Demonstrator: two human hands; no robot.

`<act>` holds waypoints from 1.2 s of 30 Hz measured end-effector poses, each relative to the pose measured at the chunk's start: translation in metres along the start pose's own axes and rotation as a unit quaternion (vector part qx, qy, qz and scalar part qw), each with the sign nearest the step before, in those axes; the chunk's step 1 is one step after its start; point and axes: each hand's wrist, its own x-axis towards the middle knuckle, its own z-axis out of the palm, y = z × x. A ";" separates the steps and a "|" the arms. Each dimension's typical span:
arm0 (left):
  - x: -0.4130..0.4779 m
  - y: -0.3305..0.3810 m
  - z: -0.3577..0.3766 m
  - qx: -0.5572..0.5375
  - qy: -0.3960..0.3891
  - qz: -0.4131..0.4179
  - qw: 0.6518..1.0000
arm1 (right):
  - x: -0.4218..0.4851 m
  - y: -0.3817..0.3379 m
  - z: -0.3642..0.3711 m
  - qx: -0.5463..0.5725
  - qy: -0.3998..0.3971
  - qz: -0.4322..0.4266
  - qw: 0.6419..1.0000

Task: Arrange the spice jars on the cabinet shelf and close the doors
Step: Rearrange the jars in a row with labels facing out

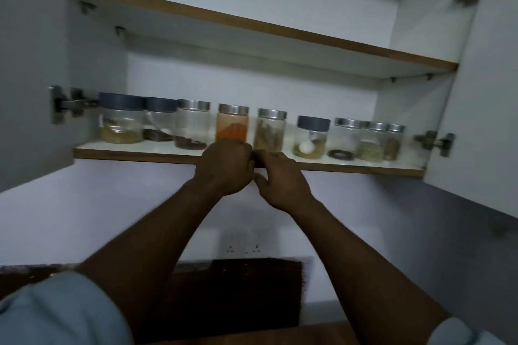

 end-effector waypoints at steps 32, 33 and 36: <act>0.220 0.298 0.200 -0.044 -0.049 0.259 0.964 | 0.112 0.374 -0.231 -0.148 -0.249 0.195 0.937; 0.219 0.299 0.202 -0.037 -0.050 0.270 0.961 | 0.114 0.376 -0.229 -0.148 -0.268 0.195 0.932; 0.220 0.298 0.207 -0.027 -0.062 0.277 0.958 | 0.118 0.380 -0.224 -0.188 -0.298 0.181 0.918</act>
